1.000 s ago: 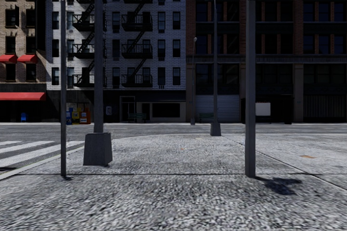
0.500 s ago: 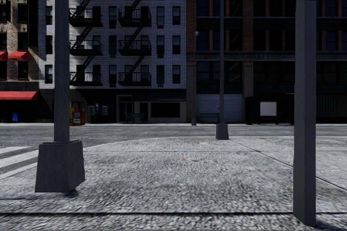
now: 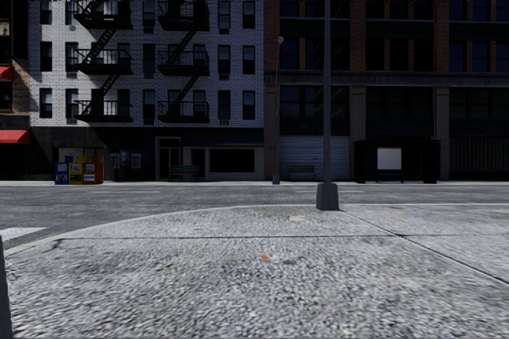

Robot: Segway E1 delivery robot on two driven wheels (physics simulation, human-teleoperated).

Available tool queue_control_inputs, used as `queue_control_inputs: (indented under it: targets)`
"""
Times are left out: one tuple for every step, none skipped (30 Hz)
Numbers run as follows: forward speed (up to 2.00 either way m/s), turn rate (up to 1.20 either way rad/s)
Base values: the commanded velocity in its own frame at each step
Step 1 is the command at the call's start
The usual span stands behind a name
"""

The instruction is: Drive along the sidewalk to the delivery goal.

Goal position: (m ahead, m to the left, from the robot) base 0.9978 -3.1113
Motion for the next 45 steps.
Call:
queue_control_inputs:
  targets:
    - [0.97,-0.65]
    - [0.97,-0.65]
    - [0.97,-0.65]
    - [0.97,-0.65]
    - [0.97,-0.65]
    - [0.97,-0.65]
    - [0.97,-0.65]
    - [0.97,-0.65]
    - [0.97,-0.65]
    - [0.97,-0.65]
    - [0.97,-0.65]
    - [0.97,-0.65]
    - [0.98,-0.65]
    - [1.00,-0.65]
    - [1.00,-0.65]
    - [1.00,-0.65]
    - [1.00,-0.65]
    - [1.00,-0.65]
    - [1.00,-0.65]
    - [1.00,-0.65]
    - [1.00,-0.65]
    - [1.00,-0.65]
    - [1.00,-0.65]
    - [1.00,-0.65]
    - [1.00,-0.65]
    - [1.00,-0.65]
    - [1.00,-0.72]
    - [1.00,-0.79]
    - [1.00,-0.81]
    - [1.00,-0.82]
    - [1.00,-0.82]
    - [1.00,-0.82]
    - [1.00,-0.82]
    - [1.00,-0.82]
    - [1.00,-0.82]
    - [1.00,-0.82]
    - [1.00,-0.82]
    - [1.00,-0.82]
    - [1.00,-0.82]
    - [1.00,-0.82]
    - [1.00,-0.82]
    - [1.00,-0.82]
    - [1.00,-0.82]
    - [1.00,-0.82]
    - [1.00,-0.82]
